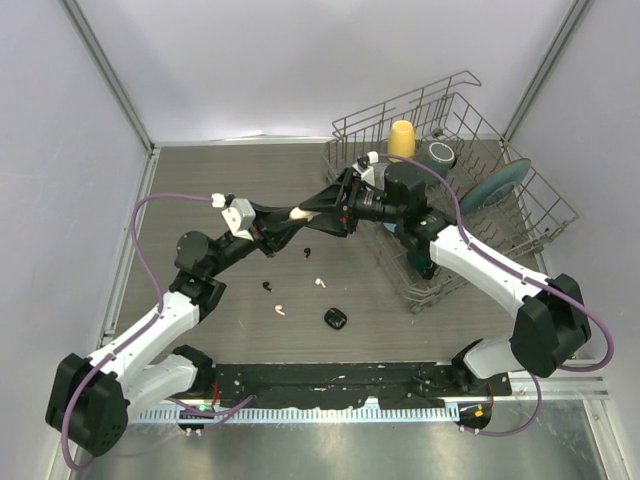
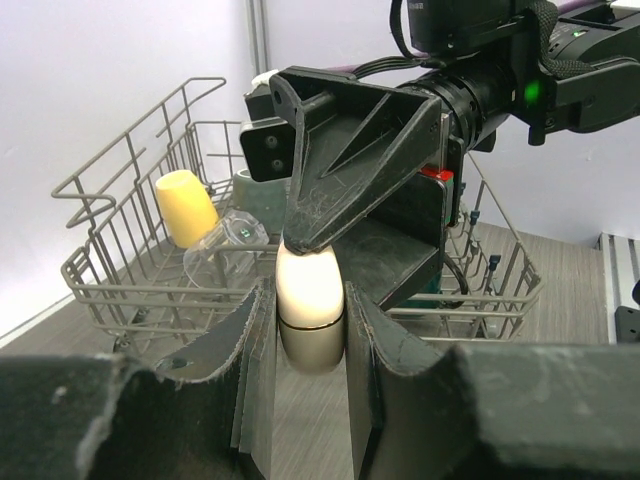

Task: Insert the wireless bluetooth earbuds into the charging case
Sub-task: Pick up the charging case at the center of the board.

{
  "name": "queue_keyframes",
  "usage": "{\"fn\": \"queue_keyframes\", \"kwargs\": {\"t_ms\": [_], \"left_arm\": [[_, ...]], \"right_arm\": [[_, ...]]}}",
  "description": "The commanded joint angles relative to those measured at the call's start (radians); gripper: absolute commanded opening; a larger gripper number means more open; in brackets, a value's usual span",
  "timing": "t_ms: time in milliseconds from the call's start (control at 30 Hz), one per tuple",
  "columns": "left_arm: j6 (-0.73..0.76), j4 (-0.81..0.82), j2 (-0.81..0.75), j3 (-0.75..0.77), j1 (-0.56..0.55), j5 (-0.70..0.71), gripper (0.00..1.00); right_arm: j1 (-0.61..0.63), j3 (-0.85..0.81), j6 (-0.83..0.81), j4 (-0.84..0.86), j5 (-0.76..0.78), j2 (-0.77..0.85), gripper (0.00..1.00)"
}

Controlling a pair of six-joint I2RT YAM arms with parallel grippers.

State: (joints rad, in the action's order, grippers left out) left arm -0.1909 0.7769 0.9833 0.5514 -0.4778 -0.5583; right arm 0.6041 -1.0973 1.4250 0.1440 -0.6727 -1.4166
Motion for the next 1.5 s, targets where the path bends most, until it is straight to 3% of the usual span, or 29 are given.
{"fn": "queue_keyframes", "kwargs": {"t_ms": [0,233,333,400,467,567,600,667,700,800,867,933,1233,1467], "left_arm": [[-0.031,0.088,-0.003,0.010,-0.004,0.008,0.00],[-0.047,0.090,-0.002,-0.001,-0.004,-0.005,0.00],[-0.059,0.090,0.003,-0.002,-0.005,-0.020,0.00],[-0.068,0.090,0.006,-0.004,-0.005,-0.022,0.04],[-0.074,0.091,0.006,-0.007,-0.004,-0.014,0.13],[-0.081,0.114,0.002,-0.024,-0.005,0.001,0.29],[-0.084,0.120,-0.005,-0.028,-0.005,0.006,0.42],[-0.085,0.139,-0.009,-0.044,-0.005,0.014,0.50],[-0.084,0.142,-0.012,-0.047,-0.005,0.026,0.60],[-0.079,0.153,-0.018,-0.061,-0.007,0.044,0.76],[-0.081,0.160,-0.018,-0.065,-0.005,0.046,0.80],[-0.081,0.171,-0.012,-0.071,-0.005,0.047,0.99],[-0.198,0.399,0.077,-0.105,-0.004,0.055,1.00],[-0.216,0.443,0.068,-0.142,-0.005,0.110,1.00]], "right_arm": [[0.005,0.014,0.022,0.078,-0.015,0.002,0.57],[0.006,0.023,0.026,0.086,-0.014,0.001,0.52],[0.006,0.025,0.031,0.095,-0.016,0.001,0.42],[0.006,0.037,0.037,0.120,-0.015,0.002,0.26],[0.006,0.053,0.058,0.143,-0.016,0.004,0.14],[0.006,0.068,0.081,0.177,-0.013,0.005,0.07],[0.006,0.073,0.089,0.192,-0.013,0.005,0.06],[0.006,0.079,0.097,0.203,-0.010,0.005,0.05],[0.006,0.079,0.101,0.209,-0.013,0.005,0.04],[0.006,0.082,0.109,0.216,-0.014,0.004,0.04],[0.006,0.085,0.118,0.226,-0.016,0.004,0.03],[0.006,0.091,0.133,0.247,-0.016,0.004,0.03],[0.008,0.099,0.160,0.276,-0.028,-0.001,0.03],[0.006,0.103,0.163,0.276,-0.030,0.004,0.03]]}}
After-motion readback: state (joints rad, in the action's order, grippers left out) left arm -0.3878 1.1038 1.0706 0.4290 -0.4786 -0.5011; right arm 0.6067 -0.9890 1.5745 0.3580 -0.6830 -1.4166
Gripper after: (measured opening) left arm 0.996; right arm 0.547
